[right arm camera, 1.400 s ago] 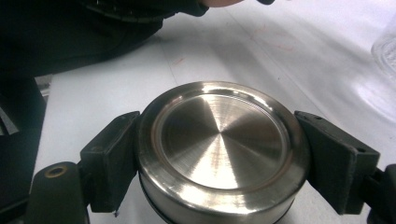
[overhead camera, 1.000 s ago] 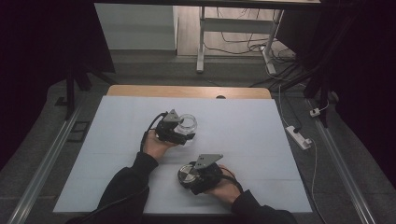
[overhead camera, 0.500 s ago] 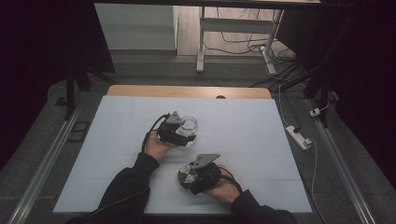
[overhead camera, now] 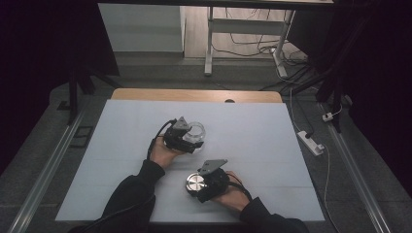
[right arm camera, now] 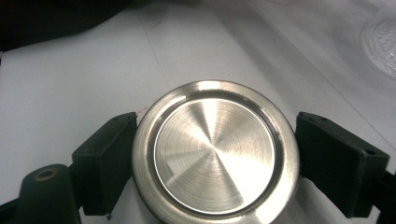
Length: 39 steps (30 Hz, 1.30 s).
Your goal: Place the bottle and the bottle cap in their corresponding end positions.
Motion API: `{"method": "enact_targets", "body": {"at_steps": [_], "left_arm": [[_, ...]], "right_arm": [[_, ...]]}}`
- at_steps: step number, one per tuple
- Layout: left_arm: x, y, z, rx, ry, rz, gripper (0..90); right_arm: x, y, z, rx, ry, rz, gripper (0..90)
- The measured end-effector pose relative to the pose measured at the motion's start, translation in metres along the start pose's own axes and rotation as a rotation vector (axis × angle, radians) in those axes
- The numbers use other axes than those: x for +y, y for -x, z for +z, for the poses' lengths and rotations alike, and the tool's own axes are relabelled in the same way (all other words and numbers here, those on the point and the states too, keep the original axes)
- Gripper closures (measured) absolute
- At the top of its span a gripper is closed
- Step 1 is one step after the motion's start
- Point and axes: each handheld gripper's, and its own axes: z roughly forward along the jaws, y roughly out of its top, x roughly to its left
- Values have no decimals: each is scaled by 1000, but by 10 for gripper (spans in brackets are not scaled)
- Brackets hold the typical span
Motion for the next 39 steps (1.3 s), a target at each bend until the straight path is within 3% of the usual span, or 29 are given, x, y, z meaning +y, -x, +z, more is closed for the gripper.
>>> {"method": "enact_targets", "body": {"at_steps": [9,29,39], "left_arm": [[1,1,0,2,4,-13,146],[6,1,-3,-35,-20,-40,3],[4,-1,-16,-35,-15,-56,0]], "right_arm": [[0,3,-1,3,12,26,95],[1,5,-5,10,23,56,41],[4,6,-12,22,49,82,9]]}}
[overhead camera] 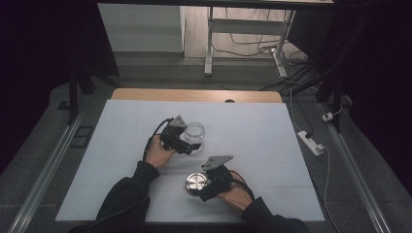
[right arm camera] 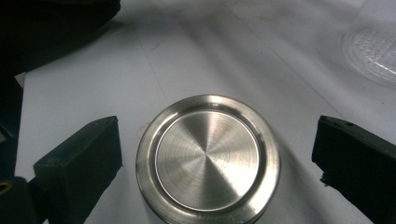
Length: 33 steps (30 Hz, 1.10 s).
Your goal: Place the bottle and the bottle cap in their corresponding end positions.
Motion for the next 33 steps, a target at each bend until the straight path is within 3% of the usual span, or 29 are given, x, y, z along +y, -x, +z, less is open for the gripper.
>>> {"method": "enact_targets", "body": {"at_steps": [8,16,22,27,30,33], "left_arm": [[-4,-1,-14,-17,28,-26,0],[-10,3,-28,-31,43,-24,0],[-15,10,-34,-20,22,-11,0],[-20,16,-36,-25,-26,17,0],[-24,17,-36,-75,-37,1,0],[-28,18,-36,-96,-55,1,0]], "right_arm": [[3,2,-6,1,9,18,0],[6,4,-17,-23,51,32,0],[7,7,-23,-55,53,31,0],[8,8,-26,-68,55,30,0],[8,8,-28,-77,54,28,0],[8,8,-29,-86,52,27,0]]}}
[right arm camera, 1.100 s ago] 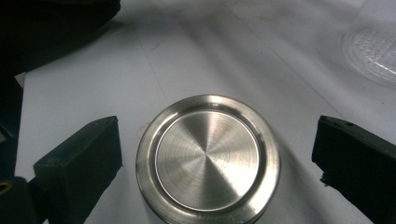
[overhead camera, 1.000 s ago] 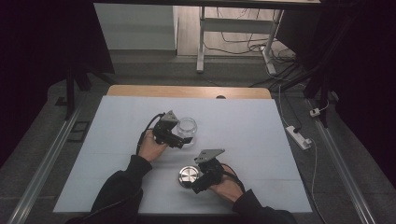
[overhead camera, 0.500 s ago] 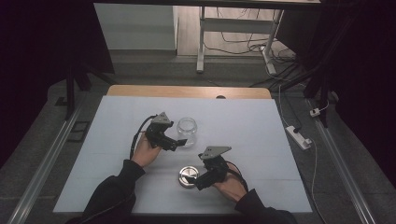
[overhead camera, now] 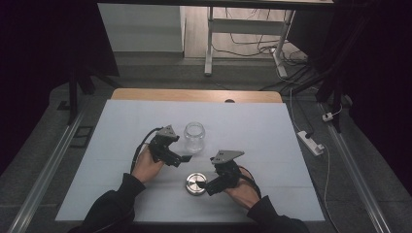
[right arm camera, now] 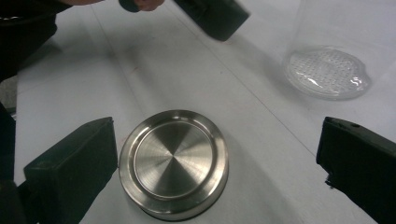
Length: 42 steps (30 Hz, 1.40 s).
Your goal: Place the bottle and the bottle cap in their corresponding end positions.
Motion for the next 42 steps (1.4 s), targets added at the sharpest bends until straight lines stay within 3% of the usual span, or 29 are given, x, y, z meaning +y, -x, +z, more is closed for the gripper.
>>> {"method": "enact_targets", "body": {"at_steps": [8,32,42], "left_arm": [[-8,7,-6,-23,9,-39,0],[-23,41,-30,12,16,15,0],[-33,46,-44,29,5,-17,0]], "right_arm": [[-2,3,-5,-15,-5,0,0],[-6,5,-16,-44,-22,6,0],[-10,9,-24,-70,-28,19,0]]}}
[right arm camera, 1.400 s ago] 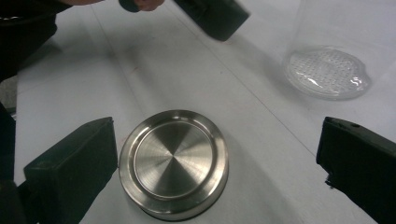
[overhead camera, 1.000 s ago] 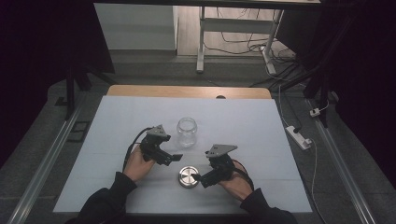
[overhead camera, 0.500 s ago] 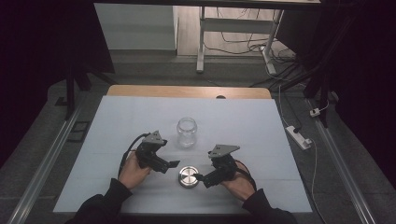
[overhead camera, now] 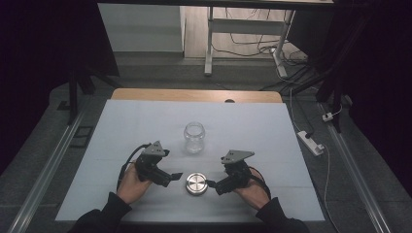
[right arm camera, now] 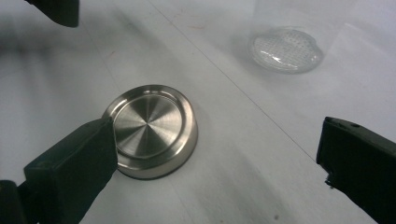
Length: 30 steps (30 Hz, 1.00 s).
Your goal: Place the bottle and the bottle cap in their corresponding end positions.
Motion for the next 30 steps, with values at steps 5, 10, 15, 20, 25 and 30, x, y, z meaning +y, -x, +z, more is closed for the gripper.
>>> {"method": "enact_targets", "body": {"at_steps": [5,10,15,20,25,30], "left_arm": [[-9,0,-8,18,-8,-21,0],[-18,1,-15,33,-14,-39,0],[-27,1,-24,43,-15,-62,0],[-37,2,-34,53,-8,-89,0],[-47,3,-45,67,2,-120,0],[-57,4,-55,81,16,-143,0]], "right_arm": [[-3,3,-4,-13,-3,7,0],[-6,4,-9,-21,-4,11,0],[-9,4,-14,-31,-1,12,0],[-13,6,-22,-47,1,26,0],[-19,9,-31,-63,7,43,0],[-25,12,-41,-82,9,59,0]]}}
